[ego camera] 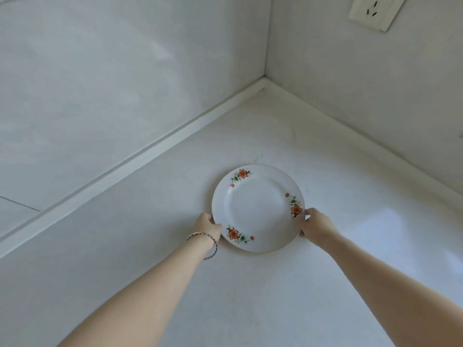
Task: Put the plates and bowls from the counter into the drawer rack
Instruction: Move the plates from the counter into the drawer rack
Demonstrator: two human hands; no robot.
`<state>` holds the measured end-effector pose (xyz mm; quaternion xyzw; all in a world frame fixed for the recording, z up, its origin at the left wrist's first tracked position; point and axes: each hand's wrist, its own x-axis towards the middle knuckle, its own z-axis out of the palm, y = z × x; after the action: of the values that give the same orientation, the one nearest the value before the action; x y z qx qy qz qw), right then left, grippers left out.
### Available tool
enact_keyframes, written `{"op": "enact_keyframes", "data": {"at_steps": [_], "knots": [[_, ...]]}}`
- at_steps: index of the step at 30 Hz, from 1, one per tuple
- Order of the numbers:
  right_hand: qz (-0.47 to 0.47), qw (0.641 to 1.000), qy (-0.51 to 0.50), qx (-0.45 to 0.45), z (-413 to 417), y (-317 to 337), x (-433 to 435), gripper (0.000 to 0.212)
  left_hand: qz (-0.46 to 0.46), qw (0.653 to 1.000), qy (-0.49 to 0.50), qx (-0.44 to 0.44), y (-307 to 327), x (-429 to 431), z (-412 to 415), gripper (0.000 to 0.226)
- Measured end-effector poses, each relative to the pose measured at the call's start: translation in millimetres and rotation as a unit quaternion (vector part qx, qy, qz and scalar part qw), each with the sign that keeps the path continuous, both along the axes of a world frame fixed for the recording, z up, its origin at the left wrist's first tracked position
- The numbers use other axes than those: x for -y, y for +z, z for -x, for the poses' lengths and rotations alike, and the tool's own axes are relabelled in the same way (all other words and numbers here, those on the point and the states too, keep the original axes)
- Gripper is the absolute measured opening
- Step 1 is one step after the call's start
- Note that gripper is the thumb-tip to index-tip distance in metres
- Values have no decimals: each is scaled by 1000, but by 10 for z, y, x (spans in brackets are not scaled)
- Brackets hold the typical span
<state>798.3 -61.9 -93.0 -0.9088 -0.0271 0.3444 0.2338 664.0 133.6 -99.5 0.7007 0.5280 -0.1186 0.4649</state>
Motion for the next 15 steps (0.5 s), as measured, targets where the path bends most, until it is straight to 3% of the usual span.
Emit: {"op": "enact_keyframes", "data": {"at_steps": [4,10,15], "knots": [[-61,995,-82,-6,-116,-156,-131,31,3,999,33,10,-128,-52,-156,16],[-88,995,-52,13,37,-5,56,26,7,999,44,25,-54,18,-23,20],[-122,992,-25,36,278,283,396,22,7,993,67,92,268,310,307,23]]}}
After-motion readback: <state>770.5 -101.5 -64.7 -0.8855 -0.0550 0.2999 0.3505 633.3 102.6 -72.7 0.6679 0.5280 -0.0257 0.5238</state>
